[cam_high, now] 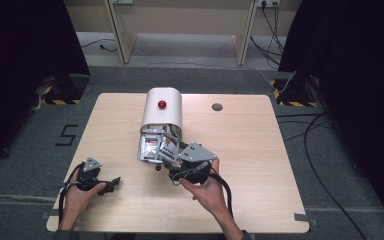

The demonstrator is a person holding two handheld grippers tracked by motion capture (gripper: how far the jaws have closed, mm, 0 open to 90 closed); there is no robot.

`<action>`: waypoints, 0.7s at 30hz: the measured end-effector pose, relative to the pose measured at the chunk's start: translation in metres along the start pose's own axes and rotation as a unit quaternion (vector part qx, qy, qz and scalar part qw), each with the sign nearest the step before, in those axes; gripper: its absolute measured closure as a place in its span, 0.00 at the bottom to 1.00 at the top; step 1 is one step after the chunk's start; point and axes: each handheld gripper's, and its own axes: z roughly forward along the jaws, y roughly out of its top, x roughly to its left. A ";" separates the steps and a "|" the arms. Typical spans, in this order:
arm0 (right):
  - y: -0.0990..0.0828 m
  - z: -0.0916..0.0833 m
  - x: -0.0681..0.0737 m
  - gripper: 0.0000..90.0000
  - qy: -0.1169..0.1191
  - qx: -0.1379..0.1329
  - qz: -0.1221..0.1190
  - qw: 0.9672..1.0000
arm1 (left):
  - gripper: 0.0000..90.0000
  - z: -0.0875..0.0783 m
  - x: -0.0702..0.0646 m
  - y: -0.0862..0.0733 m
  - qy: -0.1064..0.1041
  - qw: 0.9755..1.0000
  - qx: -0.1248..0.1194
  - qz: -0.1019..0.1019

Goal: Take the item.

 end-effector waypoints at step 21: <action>0.007 0.022 -0.002 0.46 -0.030 0.010 -0.014 0.999 | 0.00 0.000 0.000 0.000 0.000 1.000 0.000 0.000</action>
